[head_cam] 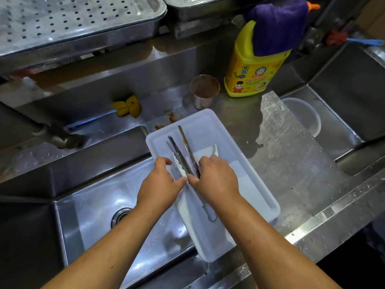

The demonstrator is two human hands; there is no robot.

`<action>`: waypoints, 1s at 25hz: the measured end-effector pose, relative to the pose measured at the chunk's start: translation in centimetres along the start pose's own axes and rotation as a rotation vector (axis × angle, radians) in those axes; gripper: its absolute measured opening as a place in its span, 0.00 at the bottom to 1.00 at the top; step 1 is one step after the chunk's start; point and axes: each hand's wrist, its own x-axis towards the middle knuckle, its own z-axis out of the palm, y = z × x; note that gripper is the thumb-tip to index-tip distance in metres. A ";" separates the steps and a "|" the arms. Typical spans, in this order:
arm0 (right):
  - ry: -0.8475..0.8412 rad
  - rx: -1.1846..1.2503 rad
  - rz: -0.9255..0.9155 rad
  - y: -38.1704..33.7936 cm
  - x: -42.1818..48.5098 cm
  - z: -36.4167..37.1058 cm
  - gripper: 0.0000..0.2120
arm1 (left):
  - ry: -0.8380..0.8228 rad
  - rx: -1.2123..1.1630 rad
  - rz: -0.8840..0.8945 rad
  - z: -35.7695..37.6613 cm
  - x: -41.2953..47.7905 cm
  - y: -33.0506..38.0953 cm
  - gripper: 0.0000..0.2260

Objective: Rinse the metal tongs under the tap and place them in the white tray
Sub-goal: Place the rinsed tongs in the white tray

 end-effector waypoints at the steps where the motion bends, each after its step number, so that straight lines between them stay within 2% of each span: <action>1: 0.007 0.023 -0.010 0.0 -0.1 0.1 0.17 | 0.010 -0.005 0.010 0.0 0.0 -0.2 0.25; 3: 0.018 0.088 -0.015 0.4 0.0 0.3 0.12 | 0.050 0.043 0.087 0.0 -0.1 -0.4 0.26; 6: 0.030 0.254 0.056 1.2 0.0 0.1 0.16 | 0.053 0.140 0.208 -0.1 -0.1 -0.5 0.26; 9: 0.078 0.476 0.081 1.9 -0.4 -0.7 0.16 | 0.036 0.202 0.219 -0.4 -0.1 -0.1 0.24; 11: 0.133 0.554 0.097 2.7 0.0 -1.4 0.15 | 0.077 0.270 0.293 -0.5 0.0 0.5 0.25; 14: 0.147 0.432 0.139 5.1 1.6 -2.5 0.17 | 0.029 0.426 0.518 -0.4 0.4 2.0 0.24; 16: 0.097 0.296 0.160 6.5 2.8 -2.7 0.19 | -0.052 0.580 0.581 -0.2 0.9 3.0 0.24; 19: 0.072 0.207 0.133 7.5 3.8 -2.5 0.12 | -0.045 0.632 0.541 -0.2 1.2 3.1 0.24; 22: 0.150 0.220 0.127 8.0 4.7 -2.2 0.13 | -0.013 0.597 0.484 -0.6 1.1 2.4 0.24; 25: 0.117 0.137 0.100 7.9 5.2 -1.9 0.15 | -0.007 0.560 0.477 -0.7 0.8 2.0 0.25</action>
